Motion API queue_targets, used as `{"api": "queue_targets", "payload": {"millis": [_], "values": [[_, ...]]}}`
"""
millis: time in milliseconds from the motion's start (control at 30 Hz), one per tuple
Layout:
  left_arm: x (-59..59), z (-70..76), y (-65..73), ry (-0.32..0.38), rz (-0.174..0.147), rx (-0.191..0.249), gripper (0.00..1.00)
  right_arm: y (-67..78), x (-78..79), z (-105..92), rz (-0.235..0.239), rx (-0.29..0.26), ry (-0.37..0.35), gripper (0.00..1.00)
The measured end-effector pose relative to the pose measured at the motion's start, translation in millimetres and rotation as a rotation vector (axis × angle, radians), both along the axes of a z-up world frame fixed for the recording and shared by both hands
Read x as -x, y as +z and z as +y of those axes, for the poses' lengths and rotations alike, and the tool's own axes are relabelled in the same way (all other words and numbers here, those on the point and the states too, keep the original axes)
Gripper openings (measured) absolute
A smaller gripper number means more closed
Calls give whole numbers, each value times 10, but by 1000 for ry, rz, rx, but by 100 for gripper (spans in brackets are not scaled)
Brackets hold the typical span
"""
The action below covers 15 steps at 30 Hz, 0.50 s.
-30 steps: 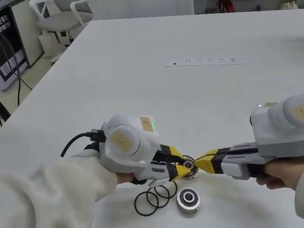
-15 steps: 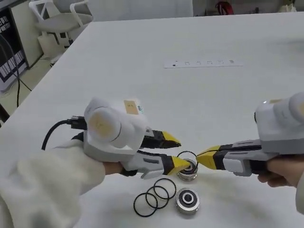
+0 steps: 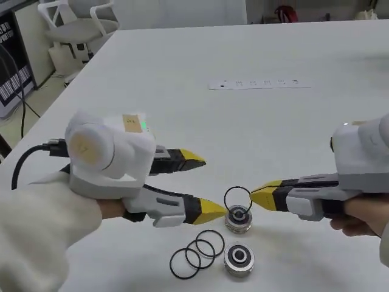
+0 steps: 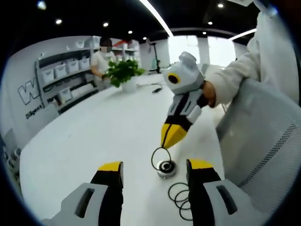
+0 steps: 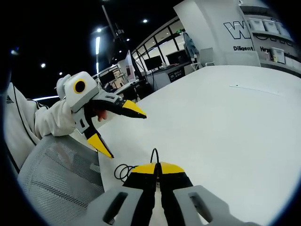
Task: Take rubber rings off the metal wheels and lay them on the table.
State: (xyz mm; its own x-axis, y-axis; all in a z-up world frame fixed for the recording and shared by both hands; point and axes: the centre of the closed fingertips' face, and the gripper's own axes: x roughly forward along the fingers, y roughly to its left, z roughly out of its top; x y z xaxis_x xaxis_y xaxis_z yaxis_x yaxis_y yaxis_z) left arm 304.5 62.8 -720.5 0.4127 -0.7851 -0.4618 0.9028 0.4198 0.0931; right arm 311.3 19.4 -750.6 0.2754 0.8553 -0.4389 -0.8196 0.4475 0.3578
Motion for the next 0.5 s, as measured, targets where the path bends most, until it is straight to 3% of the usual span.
{"api": "queue_targets", "payload": {"millis": [200,500], "values": [[81,104,39,10,-14,-7,68,76,18,43,-2,-23,7,0],[131,275,44,50,-4,-5,79,129,71,106,-2,-35,29,0]]}}
